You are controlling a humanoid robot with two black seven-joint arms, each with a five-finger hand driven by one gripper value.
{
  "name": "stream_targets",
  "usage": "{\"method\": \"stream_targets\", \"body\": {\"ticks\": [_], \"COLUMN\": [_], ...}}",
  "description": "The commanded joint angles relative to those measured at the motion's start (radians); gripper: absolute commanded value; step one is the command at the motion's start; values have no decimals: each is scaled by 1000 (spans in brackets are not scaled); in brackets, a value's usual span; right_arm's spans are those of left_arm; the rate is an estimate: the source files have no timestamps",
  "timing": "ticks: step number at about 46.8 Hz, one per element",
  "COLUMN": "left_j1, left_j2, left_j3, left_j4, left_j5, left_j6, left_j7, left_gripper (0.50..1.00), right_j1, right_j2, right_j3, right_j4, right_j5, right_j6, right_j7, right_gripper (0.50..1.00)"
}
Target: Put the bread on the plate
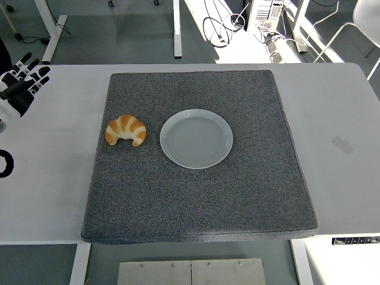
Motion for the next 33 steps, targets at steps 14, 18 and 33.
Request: {"method": "stream_targets", "body": {"ticks": [14,18,33], "left_j1": [-21,-38,-47], "left_j2": [-26,-28,-39], "left_j3": [-3,-1,-1], "left_j4": [0,0,0], "left_j5": [-2,0,0], "left_j6": [-3,-3,-5], "left_j7": [-22,-21,-22], "left_gripper": [1000,1000,1000], "right_j1": [0,0,0], "right_j2": [0,0,0], "right_j3": [0,0,0], "right_j4": [0,0,0], "right_j5": [0,0,0], "right_j6": [0,0,0], "right_j7": [-1,1,1], "right_gripper": [1000,1000,1000]}}
